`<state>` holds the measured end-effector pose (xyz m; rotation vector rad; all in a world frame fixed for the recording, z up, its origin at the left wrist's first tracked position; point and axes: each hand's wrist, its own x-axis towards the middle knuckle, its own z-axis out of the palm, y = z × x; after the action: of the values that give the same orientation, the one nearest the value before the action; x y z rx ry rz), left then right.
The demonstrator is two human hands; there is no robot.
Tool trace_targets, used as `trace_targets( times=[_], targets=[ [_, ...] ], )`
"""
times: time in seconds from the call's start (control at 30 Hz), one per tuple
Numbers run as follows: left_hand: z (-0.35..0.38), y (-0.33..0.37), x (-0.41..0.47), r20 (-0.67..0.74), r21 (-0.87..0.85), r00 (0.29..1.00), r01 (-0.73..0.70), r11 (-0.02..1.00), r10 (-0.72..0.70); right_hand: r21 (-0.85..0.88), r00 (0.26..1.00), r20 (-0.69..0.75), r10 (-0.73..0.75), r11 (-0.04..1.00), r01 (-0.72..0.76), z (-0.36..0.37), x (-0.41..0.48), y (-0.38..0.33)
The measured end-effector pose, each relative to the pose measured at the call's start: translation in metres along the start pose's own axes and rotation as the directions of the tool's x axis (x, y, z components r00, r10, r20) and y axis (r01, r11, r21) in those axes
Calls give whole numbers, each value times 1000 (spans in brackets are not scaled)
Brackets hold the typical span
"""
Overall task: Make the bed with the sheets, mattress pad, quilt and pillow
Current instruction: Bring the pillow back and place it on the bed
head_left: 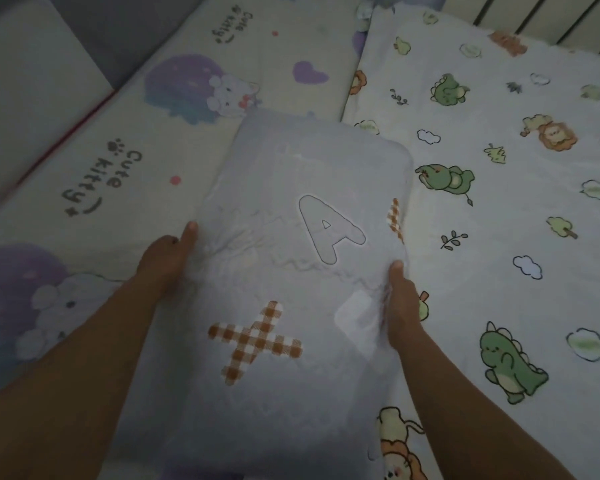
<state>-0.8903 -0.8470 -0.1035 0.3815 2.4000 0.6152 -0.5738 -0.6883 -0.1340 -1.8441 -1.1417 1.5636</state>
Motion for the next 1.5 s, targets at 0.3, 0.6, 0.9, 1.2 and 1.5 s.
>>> trace_targets(
  times=[0.3, 0.6, 0.9, 1.2, 1.5],
  targets=[
    [12, 28, 28, 0, -300, 994, 102, 949, -106, 272, 971, 231, -66, 962, 0, 3, 15, -13],
    [-6, 36, 60, -209, -260, 977, -83, 962, 27, -87, 985, -25, -168, 982, 166, 9, 12, -21],
    [14, 36, 61, -73, -159, 997, -32, 987, 20, -234, 989, -89, -116, 968, 92, 25, 10, -19],
    [-19, 65, 66, -247, -124, 859, -488, 864, 449, -117, 927, -129, -352, 934, 338, 66, -18, -81],
    [-154, 148, 169, -423, 172, 651, -624, 762, 630, -23, 885, -100, -455, 890, 455, 191, 18, -185]
  ],
)
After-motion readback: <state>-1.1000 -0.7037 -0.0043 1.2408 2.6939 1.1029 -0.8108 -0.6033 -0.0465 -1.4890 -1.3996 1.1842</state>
